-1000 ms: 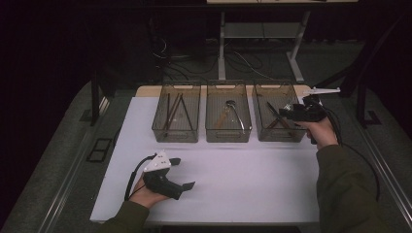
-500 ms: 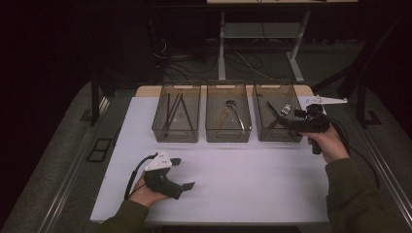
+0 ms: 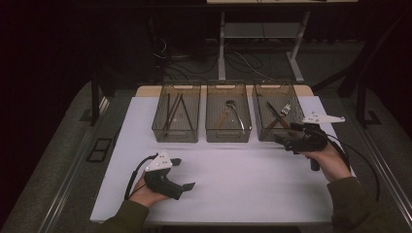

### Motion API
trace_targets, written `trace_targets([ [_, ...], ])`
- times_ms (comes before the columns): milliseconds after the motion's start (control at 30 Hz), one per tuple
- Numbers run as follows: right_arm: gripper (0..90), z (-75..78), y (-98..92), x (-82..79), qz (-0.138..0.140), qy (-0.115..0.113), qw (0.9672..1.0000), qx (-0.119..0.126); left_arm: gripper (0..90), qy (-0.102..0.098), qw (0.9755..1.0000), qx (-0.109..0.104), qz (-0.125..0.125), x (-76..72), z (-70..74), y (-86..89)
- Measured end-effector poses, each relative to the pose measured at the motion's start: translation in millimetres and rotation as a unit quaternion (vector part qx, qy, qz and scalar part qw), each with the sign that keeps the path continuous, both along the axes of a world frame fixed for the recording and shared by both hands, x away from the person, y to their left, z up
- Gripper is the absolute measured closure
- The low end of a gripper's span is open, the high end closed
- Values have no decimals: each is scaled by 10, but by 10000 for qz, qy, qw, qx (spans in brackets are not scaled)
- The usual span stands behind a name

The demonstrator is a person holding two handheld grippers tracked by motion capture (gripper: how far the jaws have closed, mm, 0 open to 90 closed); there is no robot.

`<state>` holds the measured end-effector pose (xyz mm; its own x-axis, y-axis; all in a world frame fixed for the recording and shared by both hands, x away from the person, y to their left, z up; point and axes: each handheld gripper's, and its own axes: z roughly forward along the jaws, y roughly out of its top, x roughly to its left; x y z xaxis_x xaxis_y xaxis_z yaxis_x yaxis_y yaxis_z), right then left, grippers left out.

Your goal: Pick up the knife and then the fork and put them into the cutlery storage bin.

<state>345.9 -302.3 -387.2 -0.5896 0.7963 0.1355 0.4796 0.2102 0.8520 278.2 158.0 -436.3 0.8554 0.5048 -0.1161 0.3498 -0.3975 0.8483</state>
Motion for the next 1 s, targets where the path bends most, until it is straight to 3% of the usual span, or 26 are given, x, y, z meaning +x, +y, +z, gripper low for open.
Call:
trace_targets([
  [400, 126, -236, 65, -313, 280, 70, 9995, -140, 9, -7, 10000, -27, -1, -8, 8, 3],
  [1000, 127, -500, 140, -741, 565, 136, 9983, -16, 9, -5, 10000, -8, 0, -6, 6, -1],
])
